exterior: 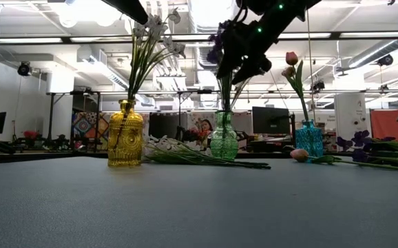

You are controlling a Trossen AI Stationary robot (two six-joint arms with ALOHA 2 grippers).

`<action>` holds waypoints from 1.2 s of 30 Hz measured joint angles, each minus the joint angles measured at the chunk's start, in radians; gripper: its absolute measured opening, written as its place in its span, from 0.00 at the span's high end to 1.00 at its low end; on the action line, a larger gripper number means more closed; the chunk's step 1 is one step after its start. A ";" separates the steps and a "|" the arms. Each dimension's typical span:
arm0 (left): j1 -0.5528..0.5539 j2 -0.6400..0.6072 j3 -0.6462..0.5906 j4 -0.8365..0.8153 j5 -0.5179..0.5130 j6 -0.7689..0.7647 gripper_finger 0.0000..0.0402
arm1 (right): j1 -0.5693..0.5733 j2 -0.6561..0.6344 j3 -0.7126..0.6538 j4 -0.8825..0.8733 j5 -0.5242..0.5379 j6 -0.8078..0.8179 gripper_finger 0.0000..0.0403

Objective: Sort flowers into vase by color
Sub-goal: Put the left purple flowers into the green vase

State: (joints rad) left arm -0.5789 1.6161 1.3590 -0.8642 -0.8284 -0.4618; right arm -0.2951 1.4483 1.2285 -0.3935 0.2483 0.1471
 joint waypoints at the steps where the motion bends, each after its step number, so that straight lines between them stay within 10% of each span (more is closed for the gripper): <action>1: 0.000 0.000 0.000 0.000 0.000 0.000 0.50 | 0.000 0.000 0.005 -0.002 -0.013 0.007 0.09; 16: 0.000 0.000 0.000 0.003 0.000 0.000 0.50 | -0.007 0.002 0.070 -0.028 -0.152 0.246 0.09; 36: 0.000 0.000 0.000 0.002 0.000 0.000 0.50 | -0.004 -0.001 0.152 -0.075 -0.170 0.124 0.09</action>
State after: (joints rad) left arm -0.5789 1.6161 1.3590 -0.8619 -0.8284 -0.4618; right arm -0.2993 1.4475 1.3805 -0.4688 0.0784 0.2716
